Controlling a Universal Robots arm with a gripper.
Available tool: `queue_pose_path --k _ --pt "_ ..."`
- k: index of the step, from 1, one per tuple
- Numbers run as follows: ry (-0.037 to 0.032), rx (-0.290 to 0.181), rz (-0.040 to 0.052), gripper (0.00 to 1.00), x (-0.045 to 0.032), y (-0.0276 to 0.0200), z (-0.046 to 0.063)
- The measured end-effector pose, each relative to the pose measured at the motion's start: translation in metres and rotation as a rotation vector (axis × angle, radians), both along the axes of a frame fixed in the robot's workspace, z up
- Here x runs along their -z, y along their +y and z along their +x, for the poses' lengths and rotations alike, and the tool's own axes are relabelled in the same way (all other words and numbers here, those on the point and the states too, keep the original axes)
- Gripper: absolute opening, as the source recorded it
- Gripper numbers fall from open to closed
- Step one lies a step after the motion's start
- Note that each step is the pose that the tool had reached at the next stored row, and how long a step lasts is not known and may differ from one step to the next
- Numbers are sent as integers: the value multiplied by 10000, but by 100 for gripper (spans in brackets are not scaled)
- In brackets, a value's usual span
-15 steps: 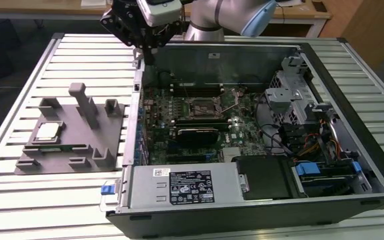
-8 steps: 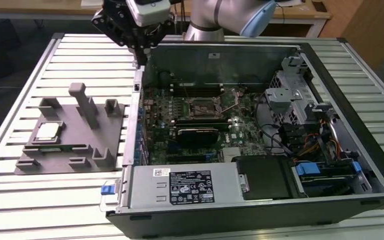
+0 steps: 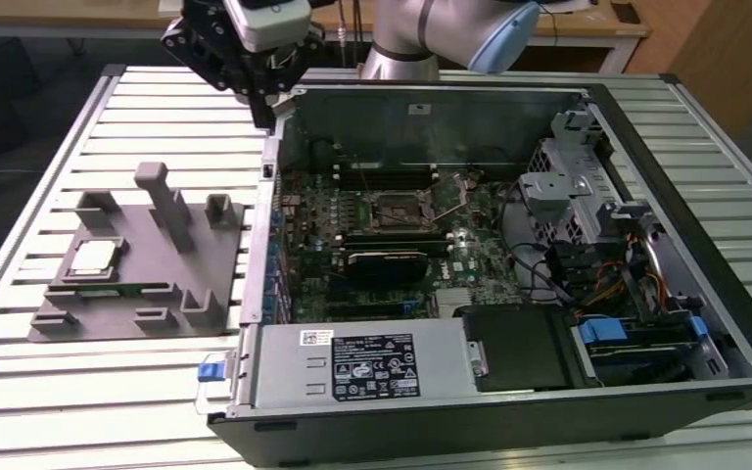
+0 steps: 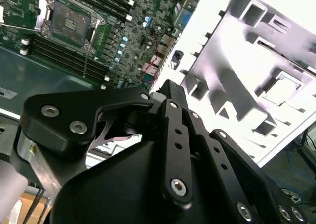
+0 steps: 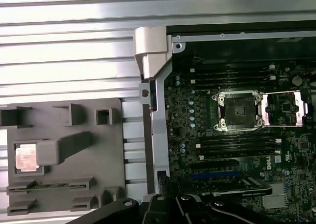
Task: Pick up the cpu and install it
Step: 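Reach for the cpu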
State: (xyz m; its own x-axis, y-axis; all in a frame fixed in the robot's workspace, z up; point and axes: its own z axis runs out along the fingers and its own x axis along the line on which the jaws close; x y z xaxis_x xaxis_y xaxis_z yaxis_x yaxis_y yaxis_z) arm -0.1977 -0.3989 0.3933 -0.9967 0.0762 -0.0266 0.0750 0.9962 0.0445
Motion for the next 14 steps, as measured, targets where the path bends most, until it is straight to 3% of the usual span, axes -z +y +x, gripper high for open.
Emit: queue_pose_path --k 14 --pt "-4 1 0 11 0 0 -249"
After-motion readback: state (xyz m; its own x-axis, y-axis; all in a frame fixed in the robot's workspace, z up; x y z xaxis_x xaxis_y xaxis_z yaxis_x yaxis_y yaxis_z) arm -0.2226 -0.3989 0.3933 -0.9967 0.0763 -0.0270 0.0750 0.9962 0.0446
